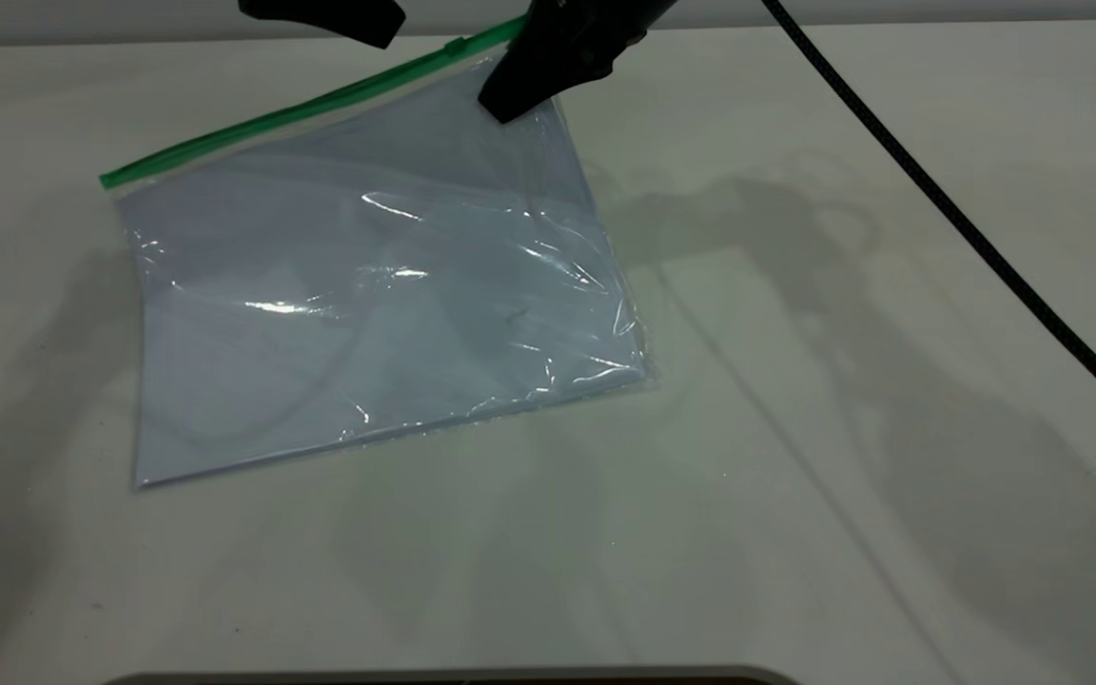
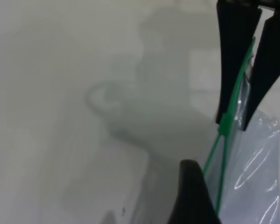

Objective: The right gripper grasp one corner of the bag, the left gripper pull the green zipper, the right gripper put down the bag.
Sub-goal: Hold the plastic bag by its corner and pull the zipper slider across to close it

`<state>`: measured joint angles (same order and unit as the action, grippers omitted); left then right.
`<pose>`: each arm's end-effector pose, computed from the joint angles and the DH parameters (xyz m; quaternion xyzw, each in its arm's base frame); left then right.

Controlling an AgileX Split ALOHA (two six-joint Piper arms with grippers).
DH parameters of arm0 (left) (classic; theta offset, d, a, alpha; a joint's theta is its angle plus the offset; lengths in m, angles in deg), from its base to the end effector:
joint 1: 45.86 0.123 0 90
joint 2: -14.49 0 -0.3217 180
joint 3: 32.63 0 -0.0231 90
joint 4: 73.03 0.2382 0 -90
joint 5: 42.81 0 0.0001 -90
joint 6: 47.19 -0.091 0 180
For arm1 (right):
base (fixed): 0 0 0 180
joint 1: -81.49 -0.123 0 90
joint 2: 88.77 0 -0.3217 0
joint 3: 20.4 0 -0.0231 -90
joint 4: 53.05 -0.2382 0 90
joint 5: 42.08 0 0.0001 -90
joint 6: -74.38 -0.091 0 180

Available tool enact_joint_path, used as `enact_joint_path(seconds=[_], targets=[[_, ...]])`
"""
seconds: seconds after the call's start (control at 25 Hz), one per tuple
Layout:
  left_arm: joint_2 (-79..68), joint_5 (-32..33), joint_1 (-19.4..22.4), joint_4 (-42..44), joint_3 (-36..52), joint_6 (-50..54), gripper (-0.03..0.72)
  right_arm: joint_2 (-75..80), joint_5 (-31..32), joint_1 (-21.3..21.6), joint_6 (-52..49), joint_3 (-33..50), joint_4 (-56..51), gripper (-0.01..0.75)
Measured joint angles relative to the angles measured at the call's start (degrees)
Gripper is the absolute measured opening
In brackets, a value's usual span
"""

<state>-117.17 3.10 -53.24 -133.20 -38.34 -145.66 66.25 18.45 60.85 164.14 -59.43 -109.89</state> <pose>0.4413 -0.1144 0.1787 0.4943 0.7775 -0.2250 0.3170 0.4791 0.2514 0.1167 -0.5955 0.6835 0.3318 0.2610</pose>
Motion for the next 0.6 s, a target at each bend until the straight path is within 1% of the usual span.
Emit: enact_joint_path(seconds=[0.36,0.6], targets=[[0.00,-0.62,-3.25,-0.36,0.00,-3.03,0.579,0.00,3.20,-0.44,0.90,-0.20,-0.89,0.034],[0.00,-1.80,-3.50,-0.36,0.00,-3.64,0.579,0.00,4.08,-1.07,1.42,-0.20,-1.04,0.034]])
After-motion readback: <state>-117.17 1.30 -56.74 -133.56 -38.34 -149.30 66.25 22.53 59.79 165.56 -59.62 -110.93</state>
